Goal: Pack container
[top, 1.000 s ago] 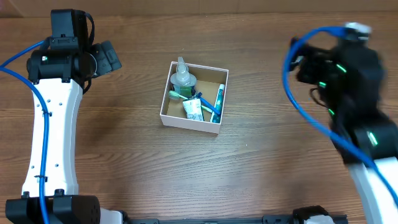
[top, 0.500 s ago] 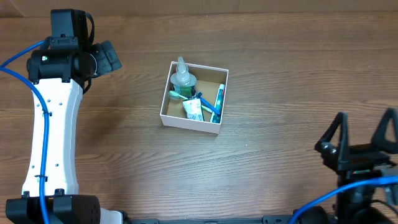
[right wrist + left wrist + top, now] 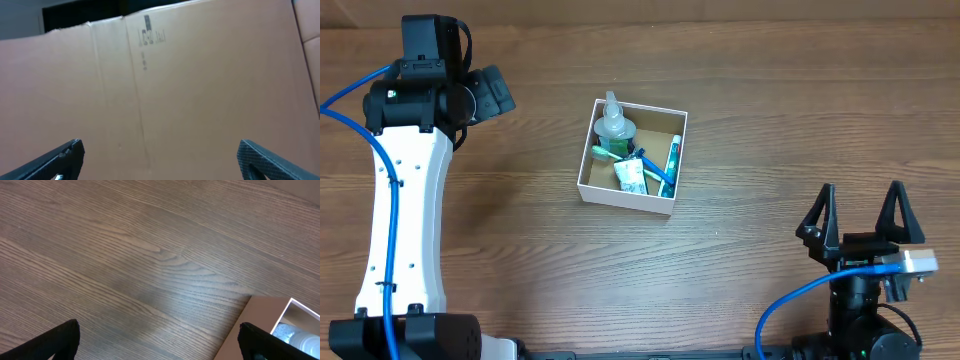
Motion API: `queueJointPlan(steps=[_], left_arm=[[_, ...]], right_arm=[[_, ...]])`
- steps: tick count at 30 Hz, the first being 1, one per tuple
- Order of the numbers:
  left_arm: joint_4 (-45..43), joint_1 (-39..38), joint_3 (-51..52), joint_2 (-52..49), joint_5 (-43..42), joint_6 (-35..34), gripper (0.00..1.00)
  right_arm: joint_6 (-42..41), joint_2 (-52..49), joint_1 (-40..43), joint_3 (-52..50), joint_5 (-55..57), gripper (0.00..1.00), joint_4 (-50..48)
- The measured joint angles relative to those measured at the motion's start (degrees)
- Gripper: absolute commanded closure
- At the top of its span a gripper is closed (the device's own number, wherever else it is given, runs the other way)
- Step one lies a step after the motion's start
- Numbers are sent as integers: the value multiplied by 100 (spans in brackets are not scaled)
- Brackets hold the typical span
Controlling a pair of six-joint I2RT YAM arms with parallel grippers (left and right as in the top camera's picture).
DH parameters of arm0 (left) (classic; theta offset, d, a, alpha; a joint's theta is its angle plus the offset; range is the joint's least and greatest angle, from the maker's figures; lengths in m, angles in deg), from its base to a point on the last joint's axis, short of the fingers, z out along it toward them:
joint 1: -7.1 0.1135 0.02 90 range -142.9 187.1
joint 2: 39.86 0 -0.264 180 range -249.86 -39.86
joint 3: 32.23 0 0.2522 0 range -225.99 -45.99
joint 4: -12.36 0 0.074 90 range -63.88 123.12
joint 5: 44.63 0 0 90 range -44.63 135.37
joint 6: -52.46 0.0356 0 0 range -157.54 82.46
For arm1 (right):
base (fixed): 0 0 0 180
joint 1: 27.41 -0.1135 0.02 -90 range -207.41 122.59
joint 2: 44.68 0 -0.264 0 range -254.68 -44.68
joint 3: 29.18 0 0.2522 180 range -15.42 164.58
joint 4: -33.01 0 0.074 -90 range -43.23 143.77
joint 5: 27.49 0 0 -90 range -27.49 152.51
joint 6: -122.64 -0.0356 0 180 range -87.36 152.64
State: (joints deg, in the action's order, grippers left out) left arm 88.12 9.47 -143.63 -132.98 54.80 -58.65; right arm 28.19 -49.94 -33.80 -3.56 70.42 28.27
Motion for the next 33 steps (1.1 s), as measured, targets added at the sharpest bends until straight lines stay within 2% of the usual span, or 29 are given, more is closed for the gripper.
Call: queueJointPlan(steps=[6,19,33], left_arm=[[-2,0,0,0,-2,0,0],[-2,0,0,0,-2,0,0],[-2,0,0,0,-2,0,0]], right_arm=[[0,404,118,-501,2,0,-28],[0,442,118,-1025,0,0,162],[157,450,122,-1082,-393,0,2024]])
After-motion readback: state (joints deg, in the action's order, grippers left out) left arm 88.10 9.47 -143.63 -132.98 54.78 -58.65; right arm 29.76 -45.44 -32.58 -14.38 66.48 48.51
